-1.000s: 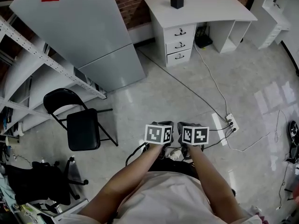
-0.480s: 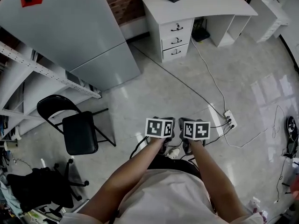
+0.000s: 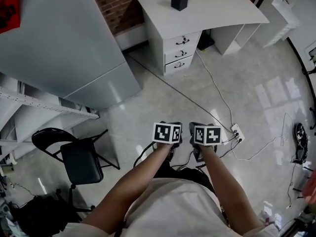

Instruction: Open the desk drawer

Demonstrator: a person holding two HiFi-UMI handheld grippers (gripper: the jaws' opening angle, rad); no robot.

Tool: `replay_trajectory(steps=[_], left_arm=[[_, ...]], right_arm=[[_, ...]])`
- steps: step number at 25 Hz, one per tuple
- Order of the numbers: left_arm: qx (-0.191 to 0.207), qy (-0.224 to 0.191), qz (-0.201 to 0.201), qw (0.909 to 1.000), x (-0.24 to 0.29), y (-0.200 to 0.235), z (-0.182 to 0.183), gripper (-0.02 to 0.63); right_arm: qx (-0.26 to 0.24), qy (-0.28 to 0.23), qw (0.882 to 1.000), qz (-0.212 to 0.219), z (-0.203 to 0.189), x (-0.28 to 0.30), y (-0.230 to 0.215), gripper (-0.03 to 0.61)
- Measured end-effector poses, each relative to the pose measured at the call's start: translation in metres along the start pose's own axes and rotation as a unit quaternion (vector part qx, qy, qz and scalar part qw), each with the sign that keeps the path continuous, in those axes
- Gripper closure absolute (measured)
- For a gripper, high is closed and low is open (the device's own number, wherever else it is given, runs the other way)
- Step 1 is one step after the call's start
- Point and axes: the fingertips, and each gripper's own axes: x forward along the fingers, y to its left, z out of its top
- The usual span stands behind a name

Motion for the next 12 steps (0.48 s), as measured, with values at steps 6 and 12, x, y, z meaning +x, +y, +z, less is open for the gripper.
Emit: replay_trajectory(steps=[6, 12], left_arm=[[0.003, 0.0, -0.018, 0.9998, 0.004, 0.015, 0.039, 0.604], [0.011, -0.002, -0.027, 0.9996, 0.008, 0.015, 0.067, 0.604]], right_arm=[[-0.006, -0.022, 1.0, -0.014, 0.056, 0.013, 0.01, 0.563], [-0.013, -0.034, 0.999, -0.023, 0.091, 0.011, 0.008, 0.563]])
